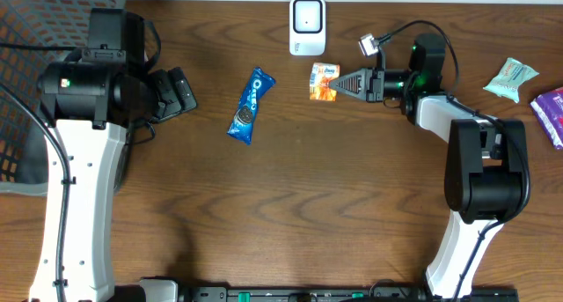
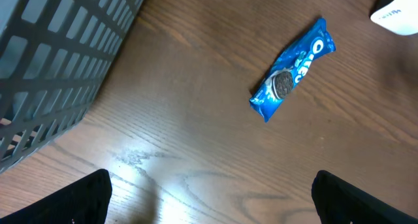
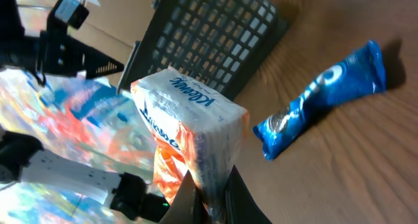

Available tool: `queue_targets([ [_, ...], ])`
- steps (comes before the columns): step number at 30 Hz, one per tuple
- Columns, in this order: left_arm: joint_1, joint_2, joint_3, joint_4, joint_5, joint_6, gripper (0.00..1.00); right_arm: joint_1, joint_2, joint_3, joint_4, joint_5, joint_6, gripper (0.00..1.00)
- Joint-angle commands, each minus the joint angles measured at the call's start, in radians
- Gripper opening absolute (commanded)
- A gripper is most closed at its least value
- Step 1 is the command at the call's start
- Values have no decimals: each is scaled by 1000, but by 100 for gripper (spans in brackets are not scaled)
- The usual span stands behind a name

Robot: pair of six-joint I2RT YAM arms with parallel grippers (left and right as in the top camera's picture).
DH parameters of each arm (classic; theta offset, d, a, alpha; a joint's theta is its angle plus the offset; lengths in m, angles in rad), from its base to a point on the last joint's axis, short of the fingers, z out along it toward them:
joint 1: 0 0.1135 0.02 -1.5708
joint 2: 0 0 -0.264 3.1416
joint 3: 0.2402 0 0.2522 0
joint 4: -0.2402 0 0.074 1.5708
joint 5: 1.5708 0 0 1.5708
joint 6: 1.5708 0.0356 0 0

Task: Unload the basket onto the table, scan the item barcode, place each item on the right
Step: 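Lift the Kleenex pack and hold it over the white scanner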

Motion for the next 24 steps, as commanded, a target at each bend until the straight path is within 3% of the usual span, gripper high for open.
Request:
queue_targets([
  [1, 4, 5, 3, -2, -16, 6, 98, -3, 6, 5, 85, -24, 28, 1],
  [7, 4, 5, 3, -2, -16, 6, 98, -3, 6, 5, 195, -24, 37, 1],
  [20, 4, 5, 3, -2, -16, 6, 98, -36, 6, 5, 233, -24, 49, 1],
  [22, 4, 5, 3, -2, -16, 6, 98, -42, 6, 7, 233, -14, 79, 1],
  [24, 4, 5, 3, -2, -16, 6, 98, -45, 6, 7, 233, 74, 213, 1],
])
